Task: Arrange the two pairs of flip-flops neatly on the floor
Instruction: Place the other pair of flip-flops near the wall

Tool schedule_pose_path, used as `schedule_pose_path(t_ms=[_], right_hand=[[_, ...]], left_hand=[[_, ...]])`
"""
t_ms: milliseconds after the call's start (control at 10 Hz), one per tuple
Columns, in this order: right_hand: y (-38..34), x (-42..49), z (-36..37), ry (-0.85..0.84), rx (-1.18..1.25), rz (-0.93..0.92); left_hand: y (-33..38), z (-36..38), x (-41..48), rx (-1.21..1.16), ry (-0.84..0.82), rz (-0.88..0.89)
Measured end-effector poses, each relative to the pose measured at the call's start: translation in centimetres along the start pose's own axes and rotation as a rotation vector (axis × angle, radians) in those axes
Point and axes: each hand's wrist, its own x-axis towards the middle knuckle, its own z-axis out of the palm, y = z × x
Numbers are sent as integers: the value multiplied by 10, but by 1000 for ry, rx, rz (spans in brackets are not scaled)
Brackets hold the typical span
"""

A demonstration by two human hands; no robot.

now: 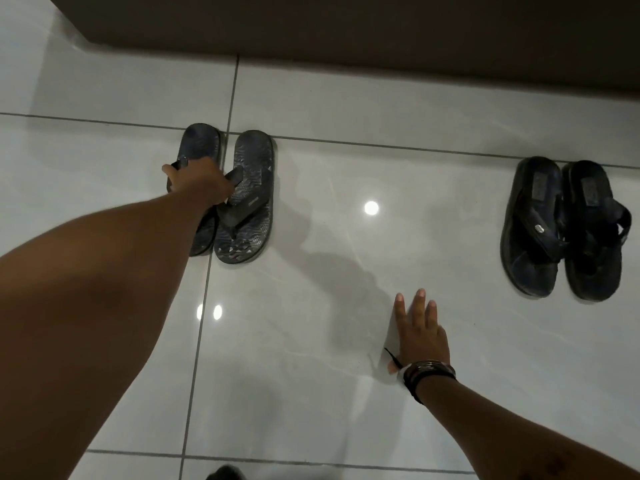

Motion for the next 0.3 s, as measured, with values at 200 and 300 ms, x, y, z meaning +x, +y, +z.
schedule_pose_path(t_ms=[200, 300], right_hand=[[0, -5, -8, -25, -1, -5], [-2, -3, -30, -117, -8, 12]], left_hand=[[-2, -9, -32, -50, 49, -37], [8, -27, -61, -109, 129, -98]])
